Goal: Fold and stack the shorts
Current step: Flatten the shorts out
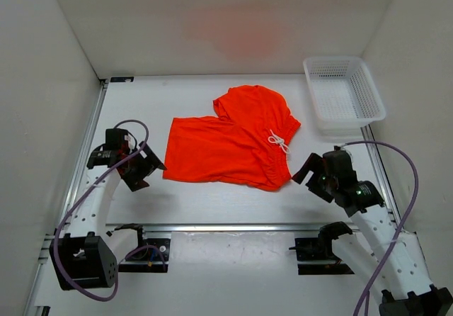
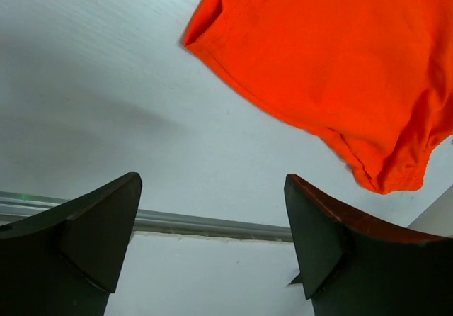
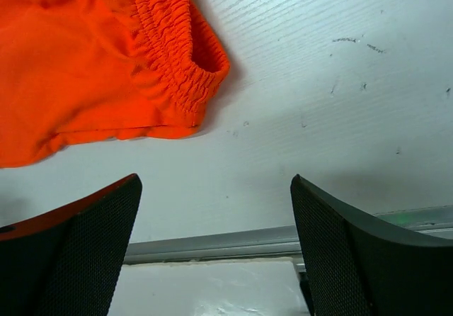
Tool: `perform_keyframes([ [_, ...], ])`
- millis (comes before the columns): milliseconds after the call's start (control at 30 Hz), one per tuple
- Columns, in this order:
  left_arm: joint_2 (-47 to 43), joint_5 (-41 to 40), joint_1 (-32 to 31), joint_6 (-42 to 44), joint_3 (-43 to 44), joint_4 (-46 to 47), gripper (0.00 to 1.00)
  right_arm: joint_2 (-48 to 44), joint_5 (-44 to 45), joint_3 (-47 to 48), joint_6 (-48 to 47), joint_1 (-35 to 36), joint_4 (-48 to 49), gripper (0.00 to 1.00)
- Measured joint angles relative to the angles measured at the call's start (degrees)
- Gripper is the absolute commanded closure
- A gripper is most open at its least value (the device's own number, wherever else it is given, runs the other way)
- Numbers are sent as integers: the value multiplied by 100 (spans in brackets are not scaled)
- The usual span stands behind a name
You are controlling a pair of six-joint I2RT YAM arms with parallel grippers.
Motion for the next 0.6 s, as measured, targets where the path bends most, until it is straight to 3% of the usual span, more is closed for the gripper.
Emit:
perform_keyframes([
  [100, -28, -63, 0, -50, 66, 63, 9, 302, -151, 20, 376, 2, 42, 11],
  [233, 313, -98, -4, -131, 87, 201, 0, 1051, -673, -245, 835, 0, 684, 11],
  [467, 2192, -170, -350, -284, 111, 791, 0, 2166, -1274, -619, 1366, -57, 1805, 11],
  [600, 2970, -214, -608, -374, 190, 1008, 3, 2767, -1335, -619, 1419, -74, 2308, 19],
])
